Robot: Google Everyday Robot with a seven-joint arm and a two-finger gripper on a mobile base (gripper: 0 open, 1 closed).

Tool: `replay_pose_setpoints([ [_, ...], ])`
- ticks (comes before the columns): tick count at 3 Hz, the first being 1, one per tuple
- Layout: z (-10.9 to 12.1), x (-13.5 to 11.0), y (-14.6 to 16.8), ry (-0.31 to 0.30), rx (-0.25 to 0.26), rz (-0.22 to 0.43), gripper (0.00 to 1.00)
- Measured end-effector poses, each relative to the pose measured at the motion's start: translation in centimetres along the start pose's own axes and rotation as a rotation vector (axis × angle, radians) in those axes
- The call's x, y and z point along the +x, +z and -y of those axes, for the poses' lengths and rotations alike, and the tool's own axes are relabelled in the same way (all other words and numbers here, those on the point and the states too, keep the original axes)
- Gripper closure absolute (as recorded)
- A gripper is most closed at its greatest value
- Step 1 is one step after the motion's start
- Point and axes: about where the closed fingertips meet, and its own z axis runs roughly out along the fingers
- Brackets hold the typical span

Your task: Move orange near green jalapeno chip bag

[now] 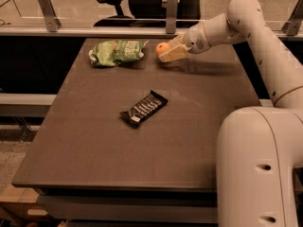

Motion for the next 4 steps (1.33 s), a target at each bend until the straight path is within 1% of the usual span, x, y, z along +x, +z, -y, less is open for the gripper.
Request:
replay_pose_setpoints([
  [1,0.0,0.0,0.4,0.0,-0.006,0.0,0.82],
  [4,-0.2,0.0,1.6,0.002,-0.022,0.0,0.12],
])
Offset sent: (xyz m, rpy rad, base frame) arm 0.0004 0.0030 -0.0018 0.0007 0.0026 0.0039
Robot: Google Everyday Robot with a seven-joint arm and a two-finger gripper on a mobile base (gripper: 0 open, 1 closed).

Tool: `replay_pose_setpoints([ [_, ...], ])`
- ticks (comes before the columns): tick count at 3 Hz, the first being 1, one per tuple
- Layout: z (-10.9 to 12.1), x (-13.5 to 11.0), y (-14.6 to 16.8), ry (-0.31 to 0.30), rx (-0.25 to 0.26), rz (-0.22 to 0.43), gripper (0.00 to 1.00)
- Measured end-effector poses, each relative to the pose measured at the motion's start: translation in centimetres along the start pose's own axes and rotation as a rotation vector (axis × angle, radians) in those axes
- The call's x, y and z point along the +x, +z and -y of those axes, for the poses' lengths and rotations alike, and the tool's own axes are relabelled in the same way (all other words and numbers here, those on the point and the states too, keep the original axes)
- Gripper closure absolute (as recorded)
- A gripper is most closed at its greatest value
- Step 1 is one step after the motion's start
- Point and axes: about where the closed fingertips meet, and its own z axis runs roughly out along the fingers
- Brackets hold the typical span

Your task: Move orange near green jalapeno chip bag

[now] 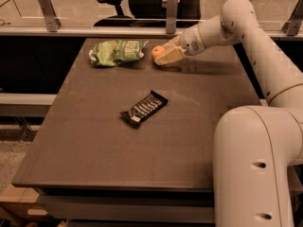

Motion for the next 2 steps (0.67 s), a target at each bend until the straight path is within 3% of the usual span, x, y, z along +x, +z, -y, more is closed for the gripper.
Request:
replay_pose_setpoints([
  [1,-0.04,0.01,0.38,0.001,-0.005,0.0,0.0],
  [2,-0.04,0.01,0.4,0.001,-0.005,0.0,0.0],
])
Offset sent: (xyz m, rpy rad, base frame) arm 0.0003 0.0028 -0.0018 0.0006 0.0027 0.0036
